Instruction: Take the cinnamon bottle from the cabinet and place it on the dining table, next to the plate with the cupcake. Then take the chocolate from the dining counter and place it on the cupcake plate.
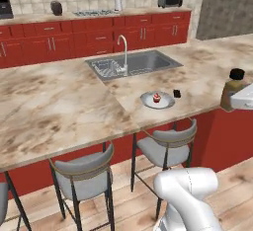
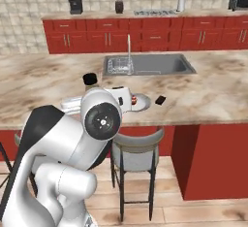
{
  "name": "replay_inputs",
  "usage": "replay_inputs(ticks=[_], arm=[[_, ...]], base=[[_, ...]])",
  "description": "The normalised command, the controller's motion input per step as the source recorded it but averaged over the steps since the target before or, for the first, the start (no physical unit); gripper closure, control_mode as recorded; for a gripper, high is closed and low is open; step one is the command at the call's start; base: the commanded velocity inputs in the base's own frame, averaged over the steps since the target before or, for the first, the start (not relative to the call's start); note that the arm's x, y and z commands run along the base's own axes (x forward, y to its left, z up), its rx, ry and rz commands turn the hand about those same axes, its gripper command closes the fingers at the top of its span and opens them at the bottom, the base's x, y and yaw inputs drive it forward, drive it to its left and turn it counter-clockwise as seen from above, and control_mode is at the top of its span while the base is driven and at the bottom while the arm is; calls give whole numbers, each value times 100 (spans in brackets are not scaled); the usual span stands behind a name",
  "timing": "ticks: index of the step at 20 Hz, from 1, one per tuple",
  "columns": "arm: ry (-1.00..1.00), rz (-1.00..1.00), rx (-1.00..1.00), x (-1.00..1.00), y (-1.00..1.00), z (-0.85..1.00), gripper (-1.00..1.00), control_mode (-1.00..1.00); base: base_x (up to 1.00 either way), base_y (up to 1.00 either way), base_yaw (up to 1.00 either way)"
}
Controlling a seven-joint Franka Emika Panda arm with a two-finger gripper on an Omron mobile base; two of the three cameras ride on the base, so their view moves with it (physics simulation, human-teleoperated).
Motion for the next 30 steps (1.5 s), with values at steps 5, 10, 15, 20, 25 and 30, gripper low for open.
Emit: replay_inputs(ticks=[5, 10, 15, 20, 25, 30], arm=[[0, 0, 0, 0, 0, 0, 100, 100], [0, 0, 0, 0, 0, 0, 100, 100], [0, 0, 0, 0, 0, 0, 100, 100], [0, 0, 0, 0, 0, 0, 100, 100], [0, 0, 0, 0, 0, 0, 100, 100], [0, 0, 0, 0, 0, 0, 100, 100]], base=[[53, -30, 45], [63, 0, 24], [54, -13, 2], [56, -16, 1], [88, 0, 5], [100, 0, 6]])
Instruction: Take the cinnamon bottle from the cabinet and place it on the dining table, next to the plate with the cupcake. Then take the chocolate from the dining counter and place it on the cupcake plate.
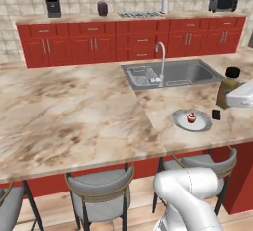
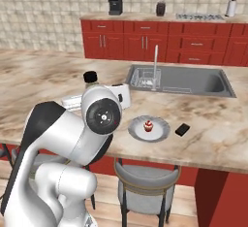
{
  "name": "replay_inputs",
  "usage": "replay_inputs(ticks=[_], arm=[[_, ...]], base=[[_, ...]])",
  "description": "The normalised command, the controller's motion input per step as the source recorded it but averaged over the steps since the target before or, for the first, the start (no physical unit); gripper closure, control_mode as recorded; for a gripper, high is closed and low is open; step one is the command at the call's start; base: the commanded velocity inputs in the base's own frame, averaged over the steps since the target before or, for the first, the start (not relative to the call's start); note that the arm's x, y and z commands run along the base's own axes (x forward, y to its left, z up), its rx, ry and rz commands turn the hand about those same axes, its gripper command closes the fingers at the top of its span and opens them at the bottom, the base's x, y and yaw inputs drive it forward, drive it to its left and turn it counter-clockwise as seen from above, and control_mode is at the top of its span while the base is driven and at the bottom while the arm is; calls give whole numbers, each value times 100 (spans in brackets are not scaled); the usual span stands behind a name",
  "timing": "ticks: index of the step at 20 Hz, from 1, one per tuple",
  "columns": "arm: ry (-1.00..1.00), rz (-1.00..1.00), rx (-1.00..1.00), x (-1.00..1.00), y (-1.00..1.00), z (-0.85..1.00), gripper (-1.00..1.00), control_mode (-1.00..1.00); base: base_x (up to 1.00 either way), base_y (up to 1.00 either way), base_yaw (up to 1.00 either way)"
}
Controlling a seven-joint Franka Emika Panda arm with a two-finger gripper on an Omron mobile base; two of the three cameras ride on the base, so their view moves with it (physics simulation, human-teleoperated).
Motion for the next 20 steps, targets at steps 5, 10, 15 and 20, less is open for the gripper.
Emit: replay_inputs(ticks=[5, 10, 15, 20], arm=[[0, 0, 0, 0, 0, 0, 100, 100], [2, 1, 0, 100, 13, -87, 100, -100], [0, -9, 0, 100, 39, -83, 100, -100], [1, -22, 0, 97, 44, -77, 100, -100]], base=[[100, 0, 7], [0, 0, 0], [0, 0, 0], [0, 0, 0]])
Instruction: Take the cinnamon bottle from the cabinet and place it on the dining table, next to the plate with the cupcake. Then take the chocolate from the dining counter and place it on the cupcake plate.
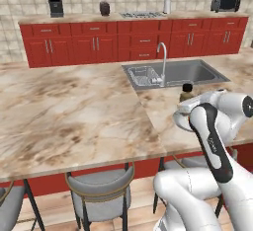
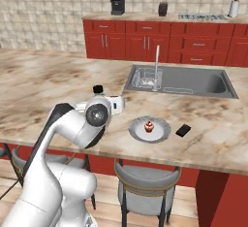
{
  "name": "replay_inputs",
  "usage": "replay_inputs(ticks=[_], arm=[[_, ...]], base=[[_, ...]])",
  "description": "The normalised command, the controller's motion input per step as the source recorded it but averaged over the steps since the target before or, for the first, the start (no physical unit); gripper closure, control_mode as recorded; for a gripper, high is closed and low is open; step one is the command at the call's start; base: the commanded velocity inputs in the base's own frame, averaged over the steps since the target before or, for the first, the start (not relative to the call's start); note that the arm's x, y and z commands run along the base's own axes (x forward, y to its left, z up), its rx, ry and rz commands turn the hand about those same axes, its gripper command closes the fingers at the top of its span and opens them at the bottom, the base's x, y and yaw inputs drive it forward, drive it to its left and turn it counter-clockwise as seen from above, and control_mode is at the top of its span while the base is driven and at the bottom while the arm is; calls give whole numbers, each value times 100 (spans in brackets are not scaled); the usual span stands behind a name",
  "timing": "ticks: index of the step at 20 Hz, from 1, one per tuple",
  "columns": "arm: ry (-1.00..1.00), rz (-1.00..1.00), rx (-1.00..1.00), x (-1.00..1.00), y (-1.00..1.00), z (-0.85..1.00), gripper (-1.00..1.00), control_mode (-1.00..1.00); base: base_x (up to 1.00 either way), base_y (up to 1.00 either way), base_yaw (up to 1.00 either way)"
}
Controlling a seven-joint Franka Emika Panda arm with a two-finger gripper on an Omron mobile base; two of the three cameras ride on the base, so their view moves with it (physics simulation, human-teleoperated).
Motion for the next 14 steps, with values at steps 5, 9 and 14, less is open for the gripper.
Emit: replay_inputs(ticks=[5, 9, 14], arm=[[16, -32, 0, 94, 25, -25, 100, -100], [24, -35, 0, 86, 7, -4, 100, -100], [21, -27, 0, 69, -3, -44, 100, -100]], base=[[0, 0, 0], [0, 0, 0], [0, 0, 0]])
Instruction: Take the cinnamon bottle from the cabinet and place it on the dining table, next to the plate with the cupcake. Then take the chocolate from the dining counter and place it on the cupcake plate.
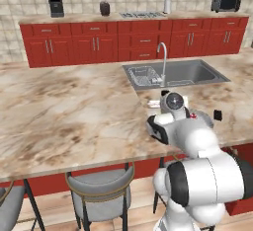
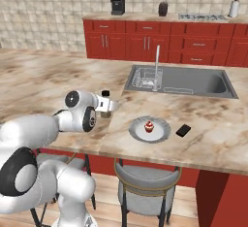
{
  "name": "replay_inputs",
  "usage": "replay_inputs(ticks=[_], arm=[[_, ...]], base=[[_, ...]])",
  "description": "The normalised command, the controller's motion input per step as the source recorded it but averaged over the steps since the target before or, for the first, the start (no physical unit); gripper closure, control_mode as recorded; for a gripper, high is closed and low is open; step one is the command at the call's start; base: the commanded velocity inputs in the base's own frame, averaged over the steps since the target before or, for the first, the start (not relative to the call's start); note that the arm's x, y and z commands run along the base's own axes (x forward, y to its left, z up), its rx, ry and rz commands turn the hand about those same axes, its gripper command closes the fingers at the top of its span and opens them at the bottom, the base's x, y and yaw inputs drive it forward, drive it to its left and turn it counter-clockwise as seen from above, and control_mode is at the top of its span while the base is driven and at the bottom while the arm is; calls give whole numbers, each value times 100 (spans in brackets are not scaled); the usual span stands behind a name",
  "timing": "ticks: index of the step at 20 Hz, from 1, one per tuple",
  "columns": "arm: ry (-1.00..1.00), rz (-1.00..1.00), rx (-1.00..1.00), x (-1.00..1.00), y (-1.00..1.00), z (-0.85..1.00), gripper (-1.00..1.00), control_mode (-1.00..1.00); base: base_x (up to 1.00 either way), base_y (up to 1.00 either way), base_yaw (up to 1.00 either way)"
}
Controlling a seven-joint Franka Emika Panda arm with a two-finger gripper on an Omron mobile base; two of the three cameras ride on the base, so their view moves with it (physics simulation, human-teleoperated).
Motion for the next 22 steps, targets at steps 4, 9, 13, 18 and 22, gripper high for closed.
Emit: replay_inputs(ticks=[4, 9, 13, 18, 22], arm=[[14, -24, 0, 31, -21, -27, 100, -100], [2, -20, 0, 7, -15, -40, 100, -100], [-4, -10, 0, 7, -12, -50, 100, -100], [-8, -5, 0, 5, -16, -42, 100, -100], [-8, -4, 0, 0, -4, -26, 100, -100]], base=[[0, 0, 0], [0, 0, 0], [0, 0, 0], [0, 0, 0], [0, 0, 0]])
